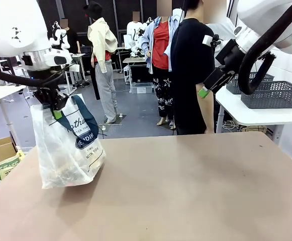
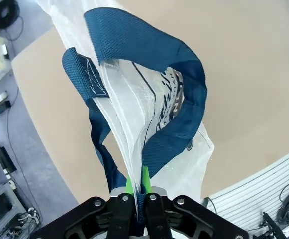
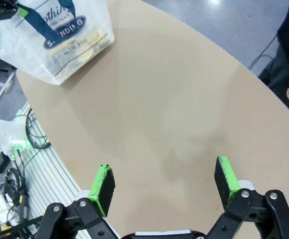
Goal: Transfer purchased items from the store into the shopping bag.
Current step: Move the Reusable shopping bag to the right side of the table.
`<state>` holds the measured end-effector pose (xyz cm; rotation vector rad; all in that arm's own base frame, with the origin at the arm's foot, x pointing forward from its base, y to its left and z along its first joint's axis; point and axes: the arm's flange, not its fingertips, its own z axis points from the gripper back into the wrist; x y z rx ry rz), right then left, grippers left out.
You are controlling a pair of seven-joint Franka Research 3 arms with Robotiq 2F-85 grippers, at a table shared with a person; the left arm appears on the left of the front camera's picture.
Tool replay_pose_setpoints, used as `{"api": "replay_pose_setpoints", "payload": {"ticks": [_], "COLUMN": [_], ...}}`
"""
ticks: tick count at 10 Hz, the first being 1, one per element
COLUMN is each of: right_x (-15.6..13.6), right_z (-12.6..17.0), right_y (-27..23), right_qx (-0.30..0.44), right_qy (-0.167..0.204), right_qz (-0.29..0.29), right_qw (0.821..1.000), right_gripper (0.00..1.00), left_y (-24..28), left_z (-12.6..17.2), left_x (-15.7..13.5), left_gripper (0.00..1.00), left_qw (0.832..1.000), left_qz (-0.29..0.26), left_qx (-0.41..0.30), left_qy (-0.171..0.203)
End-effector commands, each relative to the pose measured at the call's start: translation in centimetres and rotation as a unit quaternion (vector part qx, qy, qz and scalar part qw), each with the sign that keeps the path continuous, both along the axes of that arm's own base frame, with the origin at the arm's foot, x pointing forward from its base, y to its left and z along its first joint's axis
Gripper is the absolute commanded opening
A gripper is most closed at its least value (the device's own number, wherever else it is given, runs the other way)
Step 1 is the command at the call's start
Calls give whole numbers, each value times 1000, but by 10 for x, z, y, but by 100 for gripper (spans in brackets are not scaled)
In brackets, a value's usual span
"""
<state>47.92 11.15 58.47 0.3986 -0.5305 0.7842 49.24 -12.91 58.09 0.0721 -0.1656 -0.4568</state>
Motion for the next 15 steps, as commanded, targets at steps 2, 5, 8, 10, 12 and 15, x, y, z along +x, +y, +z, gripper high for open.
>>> {"api": "replay_pose_setpoints", "payload": {"ticks": [2, 5, 8, 10, 12, 15], "right_x": [1, 1, 1, 1, 1, 1], "right_z": [1, 1, 1, 1, 1, 1], "right_y": [2, 2, 2, 2, 2, 2], "right_qx": [-10, -10, -10, -10, -10, -10], "right_qy": [5, 5, 5, 5, 5, 5], "right_qz": [-9, -9, -9, -9, -9, -9], "right_qw": [1000, 1000, 1000, 1000, 1000, 1000], "right_gripper": [100, 100, 100, 100, 100, 100], "left_y": [36, 77, 113, 125, 132, 128], "left_z": [5, -1, -13, -27, -46, -52], "left_x": [-6, -10, -19, -24, -26, -23], "left_gripper": [0, 0, 0, 0, 0, 0], "left_qw": [999, 999, 999, 998, 998, 999], "left_qz": [-26, -29, -5, -6, -31, -13], "left_qx": [-18, -12, -14, -1, -5, -1], "left_qy": [-29, -42, -51, -67, -49, -34]}}
